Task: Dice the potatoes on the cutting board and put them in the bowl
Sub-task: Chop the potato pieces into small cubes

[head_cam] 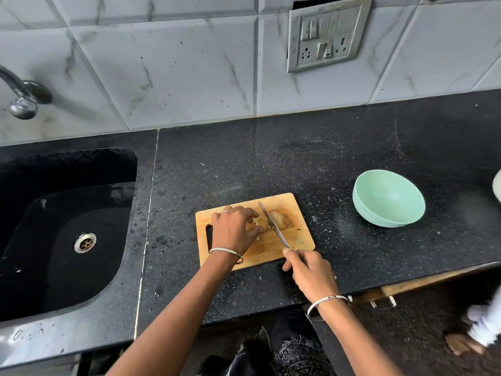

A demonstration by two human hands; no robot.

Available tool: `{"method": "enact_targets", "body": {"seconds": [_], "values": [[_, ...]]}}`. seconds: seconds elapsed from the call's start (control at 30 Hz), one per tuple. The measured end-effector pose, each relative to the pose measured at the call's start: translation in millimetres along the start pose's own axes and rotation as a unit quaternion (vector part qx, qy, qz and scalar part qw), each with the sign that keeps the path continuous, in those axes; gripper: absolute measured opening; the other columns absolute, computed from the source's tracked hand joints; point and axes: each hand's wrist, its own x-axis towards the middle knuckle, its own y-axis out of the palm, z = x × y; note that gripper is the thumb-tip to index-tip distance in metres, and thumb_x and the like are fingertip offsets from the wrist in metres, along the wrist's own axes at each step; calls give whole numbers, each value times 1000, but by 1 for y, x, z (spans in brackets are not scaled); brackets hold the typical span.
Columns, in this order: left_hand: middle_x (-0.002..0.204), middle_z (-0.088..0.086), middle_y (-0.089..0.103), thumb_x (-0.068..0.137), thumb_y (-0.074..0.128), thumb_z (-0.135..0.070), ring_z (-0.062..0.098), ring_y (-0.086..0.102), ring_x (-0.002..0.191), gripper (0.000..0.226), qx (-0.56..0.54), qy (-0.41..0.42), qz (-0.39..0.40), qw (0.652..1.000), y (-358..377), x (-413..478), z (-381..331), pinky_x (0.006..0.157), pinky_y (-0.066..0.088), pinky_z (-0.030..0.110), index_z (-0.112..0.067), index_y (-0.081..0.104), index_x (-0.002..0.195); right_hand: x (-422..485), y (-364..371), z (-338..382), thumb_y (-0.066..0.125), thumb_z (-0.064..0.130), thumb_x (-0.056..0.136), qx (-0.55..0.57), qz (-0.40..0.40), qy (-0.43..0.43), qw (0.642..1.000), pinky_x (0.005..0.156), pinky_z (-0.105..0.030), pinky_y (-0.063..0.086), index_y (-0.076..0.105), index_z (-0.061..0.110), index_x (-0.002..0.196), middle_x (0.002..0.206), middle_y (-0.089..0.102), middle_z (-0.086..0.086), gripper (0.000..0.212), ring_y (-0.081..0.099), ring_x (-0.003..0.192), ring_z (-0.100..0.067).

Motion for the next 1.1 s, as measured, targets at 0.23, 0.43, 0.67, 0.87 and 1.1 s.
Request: {"method": "enact_targets", "body": {"seconds": [0.23,0.43,0.67,0.87,1.1], "values": [[80,-18,68,77,71,-48,9,58,91,21,-45,-19,1,999,3,1,4,76,29,33,-36,69,94,-3,3,1,50,54,91,-21,11,-12,1000,69,-37,50,67,25,61,50,59,8,45,62,62,-16],[80,-18,71,76,70,-50,8,60,92,22,-54,-26,-17,998,3,-4,6,75,28,31,-35,68,92,-6,7,3,46,53,94,-63,10,-24,998,72,-34,48,68,24,67,61,64,10,46,62,72,-16],[77,-16,70,75,70,-49,11,59,93,22,-33,-46,-32,998,-3,-11,12,77,29,33,-35,67,91,-8,11,2,41,56,95,-84,0,-45,995,70,-35,48,66,24,72,65,65,6,47,63,70,-20],[89,-16,69,73,73,-50,14,55,101,33,-2,-57,-8,998,-11,-16,17,77,24,33,-36,65,102,-7,23,-2,33,64,92,-113,-13,-56,992,70,-39,51,64,23,79,72,67,4,53,64,74,-25],[88,-16,70,73,75,-49,13,55,102,46,-35,-52,31,998,-11,-6,15,80,31,35,-37,64,116,-12,32,4,27,56,99,-163,-3,-61,985,71,-40,43,60,20,91,92,67,-8,49,62,93,-35]]}}
